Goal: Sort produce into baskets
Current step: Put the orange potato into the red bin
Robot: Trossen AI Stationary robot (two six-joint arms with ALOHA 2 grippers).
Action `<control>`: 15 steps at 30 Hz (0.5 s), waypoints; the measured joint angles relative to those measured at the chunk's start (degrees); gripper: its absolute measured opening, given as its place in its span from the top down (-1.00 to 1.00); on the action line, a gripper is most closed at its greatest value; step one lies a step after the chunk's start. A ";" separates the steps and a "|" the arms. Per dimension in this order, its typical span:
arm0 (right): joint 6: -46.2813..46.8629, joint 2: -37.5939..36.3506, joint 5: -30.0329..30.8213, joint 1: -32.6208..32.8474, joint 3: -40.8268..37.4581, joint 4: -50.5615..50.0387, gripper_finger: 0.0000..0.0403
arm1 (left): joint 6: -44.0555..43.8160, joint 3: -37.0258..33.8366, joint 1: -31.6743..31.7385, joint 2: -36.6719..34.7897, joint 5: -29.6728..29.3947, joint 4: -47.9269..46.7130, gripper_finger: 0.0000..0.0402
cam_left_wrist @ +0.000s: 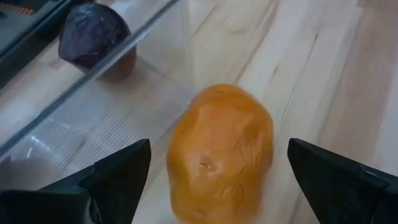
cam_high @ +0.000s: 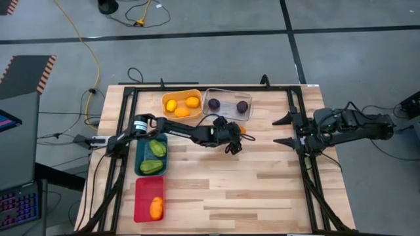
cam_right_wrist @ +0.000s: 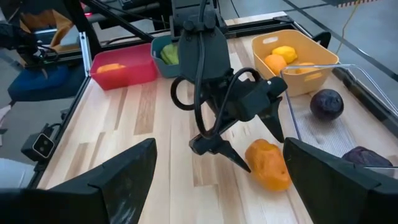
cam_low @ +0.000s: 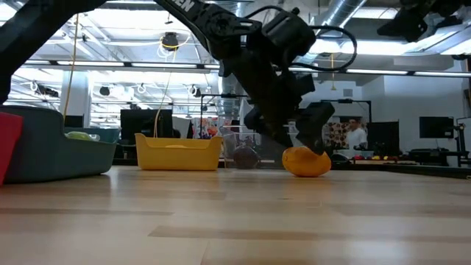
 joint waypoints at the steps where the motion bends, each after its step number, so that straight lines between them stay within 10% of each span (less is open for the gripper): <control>1: -0.02 0.00 0.00 0.00 0.00 0.00 -0.86 | 0.04 0.00 0.09 0.00 0.07 0.13 -0.82; 15: -0.15 0.02 0.00 0.00 0.00 0.00 -0.86 | -0.38 0.02 1.67 -0.04 3.50 -0.73 -0.82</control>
